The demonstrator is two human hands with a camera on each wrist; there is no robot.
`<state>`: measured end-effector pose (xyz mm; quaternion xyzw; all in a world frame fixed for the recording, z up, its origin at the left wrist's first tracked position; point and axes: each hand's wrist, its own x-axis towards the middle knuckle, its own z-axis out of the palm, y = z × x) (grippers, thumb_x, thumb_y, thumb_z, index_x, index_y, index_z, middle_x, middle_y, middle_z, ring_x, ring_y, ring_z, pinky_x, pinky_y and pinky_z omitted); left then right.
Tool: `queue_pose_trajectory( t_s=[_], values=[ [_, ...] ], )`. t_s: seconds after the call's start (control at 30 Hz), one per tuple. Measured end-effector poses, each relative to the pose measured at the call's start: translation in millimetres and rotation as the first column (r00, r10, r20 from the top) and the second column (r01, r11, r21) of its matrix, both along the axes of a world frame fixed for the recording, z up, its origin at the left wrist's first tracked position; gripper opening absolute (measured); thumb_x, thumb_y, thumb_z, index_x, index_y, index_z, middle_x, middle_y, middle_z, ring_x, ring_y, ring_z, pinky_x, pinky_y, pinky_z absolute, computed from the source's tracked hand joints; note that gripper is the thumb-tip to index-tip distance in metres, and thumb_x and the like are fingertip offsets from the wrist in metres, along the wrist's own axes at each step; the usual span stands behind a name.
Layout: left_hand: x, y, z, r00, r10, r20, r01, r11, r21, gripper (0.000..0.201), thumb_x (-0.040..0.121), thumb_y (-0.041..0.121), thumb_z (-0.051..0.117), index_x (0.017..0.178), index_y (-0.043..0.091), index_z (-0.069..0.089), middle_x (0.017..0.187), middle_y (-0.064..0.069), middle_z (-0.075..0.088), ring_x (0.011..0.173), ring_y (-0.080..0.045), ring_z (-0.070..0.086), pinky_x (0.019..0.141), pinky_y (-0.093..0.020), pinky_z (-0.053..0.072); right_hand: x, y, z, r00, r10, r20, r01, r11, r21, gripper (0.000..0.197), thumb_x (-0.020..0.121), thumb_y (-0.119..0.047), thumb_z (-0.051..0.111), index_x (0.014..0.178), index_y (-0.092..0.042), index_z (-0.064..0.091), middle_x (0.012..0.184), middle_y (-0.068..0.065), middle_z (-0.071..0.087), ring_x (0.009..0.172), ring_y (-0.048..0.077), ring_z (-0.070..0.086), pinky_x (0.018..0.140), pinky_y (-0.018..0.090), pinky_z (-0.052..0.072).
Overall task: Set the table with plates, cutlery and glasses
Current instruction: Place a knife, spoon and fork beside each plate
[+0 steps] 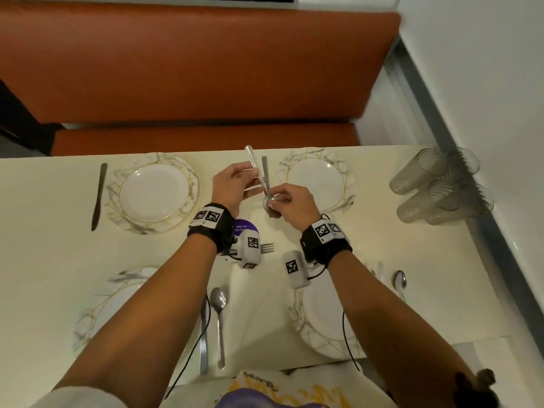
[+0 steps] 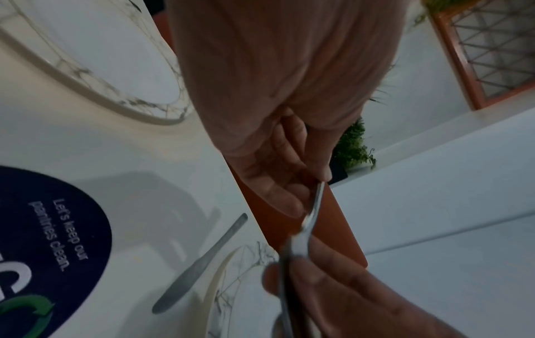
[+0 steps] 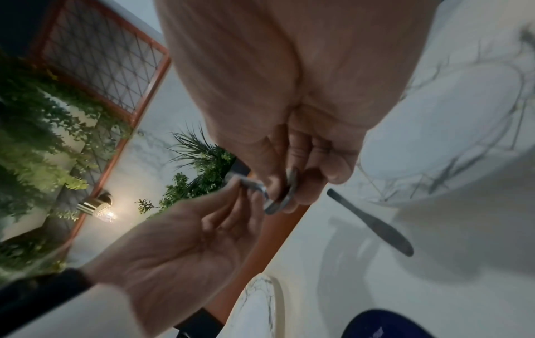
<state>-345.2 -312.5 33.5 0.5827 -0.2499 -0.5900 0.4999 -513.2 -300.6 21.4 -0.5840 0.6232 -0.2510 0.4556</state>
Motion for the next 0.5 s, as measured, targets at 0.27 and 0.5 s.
queue_pose_trajectory(
  t_s=[0.27,0.5],
  values=[
    [-8.1,-12.5,-37.0,0.993,-0.100,0.066,0.097,0.994,0.047,0.028,0.094,-0.004,0.068,0.120,0.007,0.072,0.097,-0.014,0.076,0.084,-0.021,0.075,0.082,-0.033,0.063,6.3,-12.0,-22.3,0.996,-0.079,0.041,0.074,0.992,0.103,0.021,0.084,-0.014,0.075,0.104,-0.008,0.071,0.082,0.007,0.075,0.055,0.025,0.071,0.060,0.044,0.062],
    [3.1,-50.9,-59.3,0.982,-0.088,0.166,0.057,0.982,0.182,0.018,0.092,0.002,0.073,0.106,0.012,0.077,0.097,-0.013,0.079,0.080,-0.020,0.073,0.071,-0.027,0.062,-12.1,-20.0,-44.0,0.979,-0.188,0.080,0.172,0.970,0.174,0.007,0.089,-0.006,0.068,0.096,-0.008,0.069,0.090,0.009,0.074,0.063,0.031,0.075,0.065,0.051,0.063]
  ],
)
